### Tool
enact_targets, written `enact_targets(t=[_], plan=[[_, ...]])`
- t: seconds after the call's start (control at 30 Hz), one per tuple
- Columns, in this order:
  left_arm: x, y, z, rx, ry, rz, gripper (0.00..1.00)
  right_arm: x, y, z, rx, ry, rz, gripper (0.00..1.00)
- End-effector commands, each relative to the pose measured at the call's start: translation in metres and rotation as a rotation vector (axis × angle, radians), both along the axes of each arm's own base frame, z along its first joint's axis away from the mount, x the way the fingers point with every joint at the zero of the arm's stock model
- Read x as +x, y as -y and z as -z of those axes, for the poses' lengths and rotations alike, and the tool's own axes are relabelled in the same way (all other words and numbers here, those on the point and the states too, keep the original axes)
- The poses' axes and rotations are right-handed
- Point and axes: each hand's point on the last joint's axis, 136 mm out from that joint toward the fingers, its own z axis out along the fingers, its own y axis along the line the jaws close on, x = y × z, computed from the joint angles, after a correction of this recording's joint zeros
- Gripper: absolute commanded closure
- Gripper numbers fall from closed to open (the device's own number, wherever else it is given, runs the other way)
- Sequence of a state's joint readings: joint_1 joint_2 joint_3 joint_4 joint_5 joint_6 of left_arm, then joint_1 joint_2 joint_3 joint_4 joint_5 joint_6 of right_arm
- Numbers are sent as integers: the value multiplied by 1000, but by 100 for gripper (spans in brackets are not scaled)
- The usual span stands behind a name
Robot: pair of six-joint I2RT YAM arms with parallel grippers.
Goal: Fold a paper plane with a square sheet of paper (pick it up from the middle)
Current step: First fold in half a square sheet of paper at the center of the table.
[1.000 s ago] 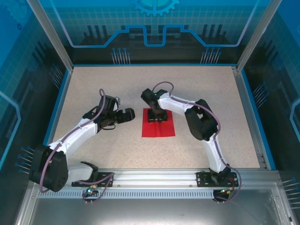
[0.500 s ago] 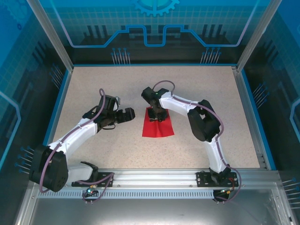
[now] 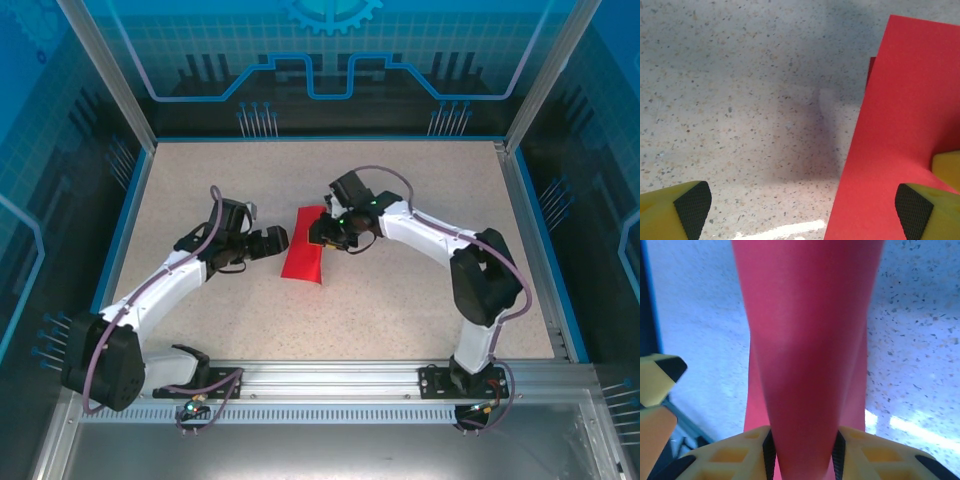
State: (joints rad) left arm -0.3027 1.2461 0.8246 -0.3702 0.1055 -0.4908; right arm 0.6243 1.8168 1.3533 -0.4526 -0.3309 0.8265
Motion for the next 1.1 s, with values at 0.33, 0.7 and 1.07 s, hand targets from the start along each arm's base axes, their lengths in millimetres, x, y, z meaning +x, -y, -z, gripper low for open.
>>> enact_targets(t=[0.33, 0.7, 1.07], plan=[[-4, 47, -12, -240, -59, 165, 2, -10, 44, 67, 35, -140, 95, 51], [-6, 83, 31, -361, -263, 231, 11, -17, 59, 74, -26, -135, 102, 42], [-5, 125, 46, -445, -337, 319, 37, -20, 77, 75, 0, -134, 158, 37]])
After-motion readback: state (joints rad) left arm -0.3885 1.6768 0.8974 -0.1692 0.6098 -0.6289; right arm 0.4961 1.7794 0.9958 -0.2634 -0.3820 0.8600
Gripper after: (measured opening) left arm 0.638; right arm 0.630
